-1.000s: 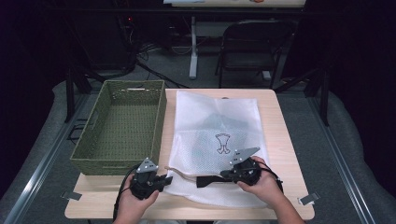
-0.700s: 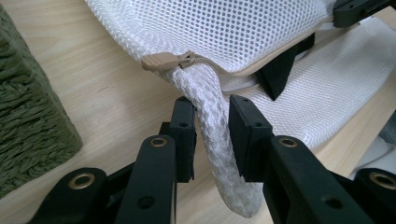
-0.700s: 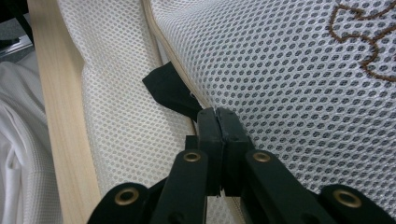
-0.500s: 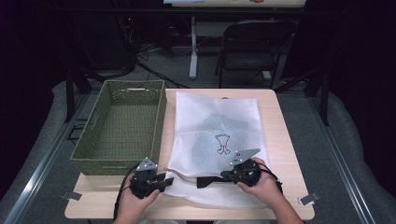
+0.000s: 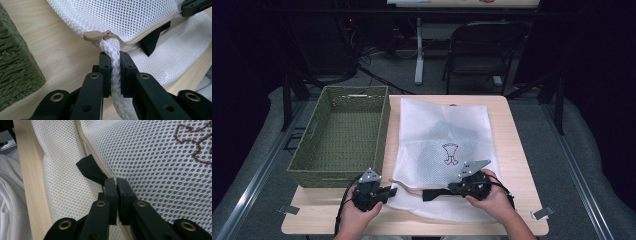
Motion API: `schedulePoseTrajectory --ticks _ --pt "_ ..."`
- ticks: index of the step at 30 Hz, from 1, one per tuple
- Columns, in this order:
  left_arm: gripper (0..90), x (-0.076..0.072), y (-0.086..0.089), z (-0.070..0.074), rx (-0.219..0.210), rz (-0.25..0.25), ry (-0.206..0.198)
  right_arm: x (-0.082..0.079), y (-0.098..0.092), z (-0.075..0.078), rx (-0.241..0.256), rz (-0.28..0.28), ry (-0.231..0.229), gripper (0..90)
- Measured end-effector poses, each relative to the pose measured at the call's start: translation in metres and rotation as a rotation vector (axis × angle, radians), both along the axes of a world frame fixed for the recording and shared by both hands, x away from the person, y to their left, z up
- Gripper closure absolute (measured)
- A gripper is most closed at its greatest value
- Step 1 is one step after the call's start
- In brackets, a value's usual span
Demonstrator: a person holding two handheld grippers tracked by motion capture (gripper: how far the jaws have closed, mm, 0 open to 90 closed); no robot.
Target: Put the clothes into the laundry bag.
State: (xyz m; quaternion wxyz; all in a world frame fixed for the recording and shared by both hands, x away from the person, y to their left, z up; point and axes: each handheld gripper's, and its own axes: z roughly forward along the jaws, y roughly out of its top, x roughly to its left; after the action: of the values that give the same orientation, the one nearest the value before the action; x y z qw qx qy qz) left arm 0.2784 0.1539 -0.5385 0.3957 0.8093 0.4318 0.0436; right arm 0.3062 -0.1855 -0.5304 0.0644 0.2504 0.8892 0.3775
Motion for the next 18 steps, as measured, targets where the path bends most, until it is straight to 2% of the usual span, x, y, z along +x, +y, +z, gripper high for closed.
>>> schedulePoseTrajectory --ticks 18 --pt "83.5 -0.001 0.000 0.003 -0.015 -0.005 -0.007 -0.003 0.015 0.002 0.017 0.036 -0.011 76.0"
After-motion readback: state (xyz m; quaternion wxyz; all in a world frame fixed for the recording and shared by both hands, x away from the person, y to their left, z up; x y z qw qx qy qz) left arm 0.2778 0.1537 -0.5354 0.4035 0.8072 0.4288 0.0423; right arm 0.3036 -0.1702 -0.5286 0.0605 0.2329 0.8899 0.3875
